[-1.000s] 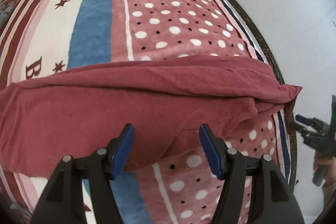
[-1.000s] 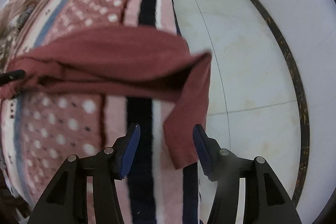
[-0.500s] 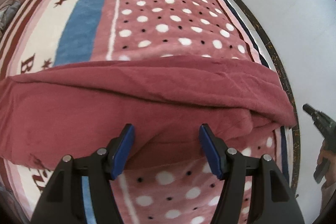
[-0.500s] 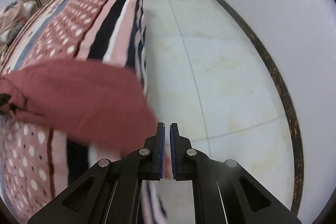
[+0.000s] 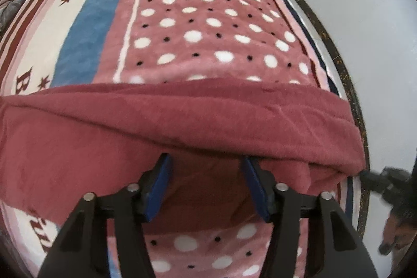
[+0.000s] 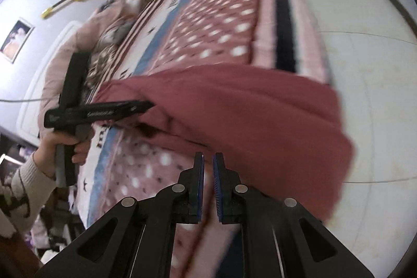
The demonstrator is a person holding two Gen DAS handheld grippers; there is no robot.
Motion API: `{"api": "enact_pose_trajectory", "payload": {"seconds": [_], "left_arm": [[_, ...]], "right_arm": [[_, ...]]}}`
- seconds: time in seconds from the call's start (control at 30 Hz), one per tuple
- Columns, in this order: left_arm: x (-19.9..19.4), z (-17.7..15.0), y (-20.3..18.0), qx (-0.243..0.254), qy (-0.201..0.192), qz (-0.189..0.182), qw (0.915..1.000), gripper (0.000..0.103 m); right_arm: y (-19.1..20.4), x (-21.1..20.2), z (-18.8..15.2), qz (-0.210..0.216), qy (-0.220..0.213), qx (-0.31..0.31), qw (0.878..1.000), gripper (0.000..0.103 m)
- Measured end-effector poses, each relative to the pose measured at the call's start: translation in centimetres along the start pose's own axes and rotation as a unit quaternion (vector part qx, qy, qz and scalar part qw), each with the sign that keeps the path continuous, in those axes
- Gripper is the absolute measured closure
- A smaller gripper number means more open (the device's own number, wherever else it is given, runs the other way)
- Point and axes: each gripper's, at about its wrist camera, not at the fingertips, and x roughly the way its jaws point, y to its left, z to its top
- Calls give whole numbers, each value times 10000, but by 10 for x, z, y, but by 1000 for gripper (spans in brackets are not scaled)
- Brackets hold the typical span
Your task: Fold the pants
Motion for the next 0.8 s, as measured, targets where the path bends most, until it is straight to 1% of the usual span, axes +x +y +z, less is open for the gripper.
{"api": "enact_pose_trajectory", "payload": {"seconds": [0.07,0.13,0.2,0.27,0.37,0.4,0.5,0.57,0.7,0.8], "left_arm": [[2,7,-3,31,-74,-115,9999,56],[6,16,-9,115,-119,-233,9996,60],[7,23,-13,184,-187,-328,9991,60],[8,31,-17,244,-286,-391,9985,60],[11,44,-17,313,-312,-443,9980,60],[12,48,-17,327,-299,-460,9980,60],[18,56,-15,444,-213,-486,9976,60],[19,56,-12,495,-195,-519,9972,60],[18,56,-6,516,-167,-578,9969,60],[18,61,1,470,-115,-593,9971,60]], "right_arm": [[11,16,6,106,-53,-28,9999,99],[16,29,16,233,-91,32,9997,99],[22,43,21,299,-137,92,9994,99],[28,56,26,224,-161,119,9995,99],[37,68,39,100,-319,137,9993,99],[39,71,43,22,-323,121,9994,99],[37,76,51,-536,-301,85,9981,99],[31,76,54,-769,-218,162,9967,100],[13,61,51,-1515,-225,140,9881,100],[-6,48,49,-1836,-197,292,9824,100]]}}
